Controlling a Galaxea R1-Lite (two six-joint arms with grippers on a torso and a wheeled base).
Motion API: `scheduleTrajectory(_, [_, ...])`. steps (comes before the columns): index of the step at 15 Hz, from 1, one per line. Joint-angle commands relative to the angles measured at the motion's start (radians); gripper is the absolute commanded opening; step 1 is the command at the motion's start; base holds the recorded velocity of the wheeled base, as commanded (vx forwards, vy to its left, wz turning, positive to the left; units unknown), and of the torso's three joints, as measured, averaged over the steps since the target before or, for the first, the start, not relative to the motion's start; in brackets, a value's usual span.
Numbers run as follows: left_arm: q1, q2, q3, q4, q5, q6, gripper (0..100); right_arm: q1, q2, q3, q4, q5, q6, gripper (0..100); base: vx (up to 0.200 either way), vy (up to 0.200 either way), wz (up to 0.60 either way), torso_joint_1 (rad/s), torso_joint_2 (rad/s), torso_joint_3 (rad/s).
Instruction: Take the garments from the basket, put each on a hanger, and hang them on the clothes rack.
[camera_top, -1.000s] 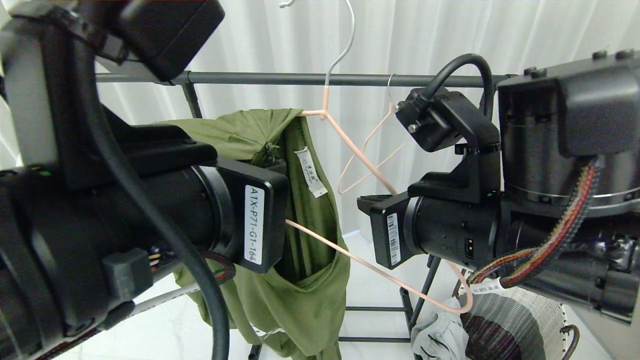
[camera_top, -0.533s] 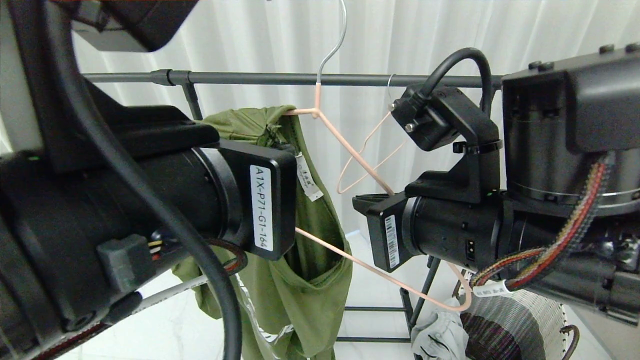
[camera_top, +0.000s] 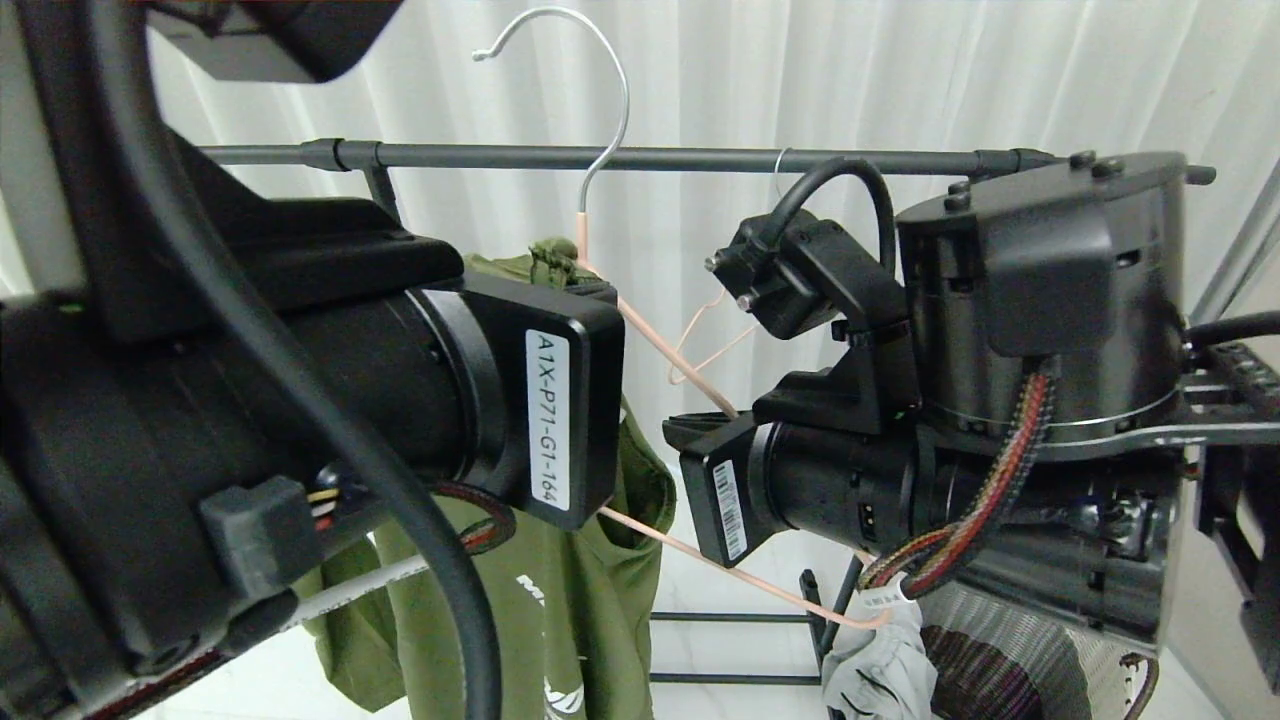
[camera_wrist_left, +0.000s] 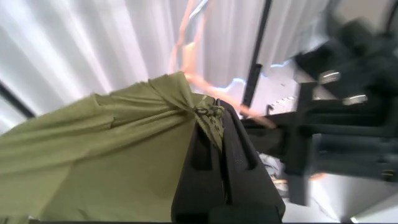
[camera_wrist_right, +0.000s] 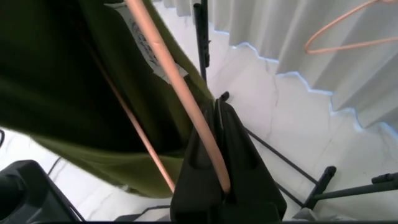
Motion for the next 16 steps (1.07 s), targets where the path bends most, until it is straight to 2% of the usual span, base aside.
scheduleTrajectory(1, [0.001,-0.003,0.005,0.000,0.000,-0.001,0,-0.003,0.018,-0.001,-0.001,-0.002,0.003,0,0.000,0.000,0.00,0.000,0.00,0.000])
scheduleTrajectory(5, [0.004,-0.052,0.055,0.000,-0.002,0.007,0,-0.041,-0.029,0.002,0.000,-0.009,0.006,0,0.000,0.000,0.00,0.000,0.00,0.000])
scheduleTrajectory(8, [0.055,-0.089,0.160,0.000,-0.003,0.109,0,-0.043,-0.065,0.001,0.000,-0.009,-0.001,0,0.000,0.000,0.00,0.000,0.00,0.000])
scheduleTrajectory(11, [0.067,-0.082,0.163,0.000,-0.034,0.126,0,-0.040,-0.089,0.004,0.000,-0.012,-0.019,0,0.000,0.000,0.00,0.000,0.00,0.000])
scheduleTrajectory(12, [0.067,-0.082,0.162,0.000,-0.043,0.126,100,-0.040,-0.100,0.004,0.000,-0.012,-0.031,0,0.000,0.000,0.00,0.000,0.00,0.000])
scheduleTrajectory(16, [0.069,-0.096,0.174,-0.011,-0.043,0.122,100,-0.046,-0.129,0.007,0.000,-0.016,-0.071,0,0.000,0.000,0.00,0.000,0.00,0.000])
